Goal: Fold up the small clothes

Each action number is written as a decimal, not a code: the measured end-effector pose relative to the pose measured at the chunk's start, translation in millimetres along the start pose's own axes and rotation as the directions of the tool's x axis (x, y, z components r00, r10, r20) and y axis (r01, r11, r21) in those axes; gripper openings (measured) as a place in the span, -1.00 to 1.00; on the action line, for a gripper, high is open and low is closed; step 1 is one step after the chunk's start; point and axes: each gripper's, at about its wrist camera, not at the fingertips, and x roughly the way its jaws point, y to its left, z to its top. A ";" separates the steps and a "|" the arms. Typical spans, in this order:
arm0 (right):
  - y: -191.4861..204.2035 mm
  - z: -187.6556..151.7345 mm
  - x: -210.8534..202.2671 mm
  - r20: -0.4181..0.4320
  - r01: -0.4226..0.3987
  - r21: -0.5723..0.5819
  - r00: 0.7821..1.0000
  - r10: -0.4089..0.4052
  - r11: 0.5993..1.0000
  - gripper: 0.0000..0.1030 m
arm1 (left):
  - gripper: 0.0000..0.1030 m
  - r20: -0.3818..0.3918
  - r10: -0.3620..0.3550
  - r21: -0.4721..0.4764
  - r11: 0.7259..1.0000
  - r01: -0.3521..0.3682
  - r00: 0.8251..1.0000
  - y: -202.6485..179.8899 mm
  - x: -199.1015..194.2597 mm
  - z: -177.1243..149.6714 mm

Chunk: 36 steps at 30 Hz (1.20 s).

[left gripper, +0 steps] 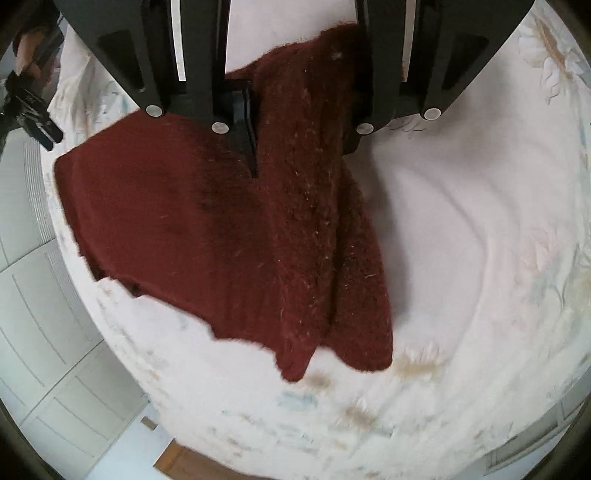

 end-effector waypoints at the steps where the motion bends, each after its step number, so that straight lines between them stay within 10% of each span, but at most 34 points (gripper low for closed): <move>1: -1.1 1.5 -1.3 0.004 -0.002 0.003 1.000 0.002 1.000 0.99 | -0.51 0.013 -0.013 0.003 1.000 0.013 1.000 -5.1 -7.6 0.9; 12: -32.0 28.6 -22.9 0.025 -0.043 0.054 0.999 0.041 0.998 0.99 | -0.56 0.002 -0.105 0.109 0.989 0.104 0.994 -111.5 -41.8 39.1; 23: -84.7 43.8 -53.9 0.063 -0.021 0.091 0.998 0.015 0.996 0.99 | -0.63 -0.088 -0.116 0.260 0.956 0.136 0.989 -266.8 30.6 62.2; 36: -127.9 4.0 -24.1 -0.087 0.058 0.168 0.995 -0.043 0.984 0.99 | -0.41 -0.121 0.144 0.389 0.917 -0.087 0.982 -330.7 115.5 16.0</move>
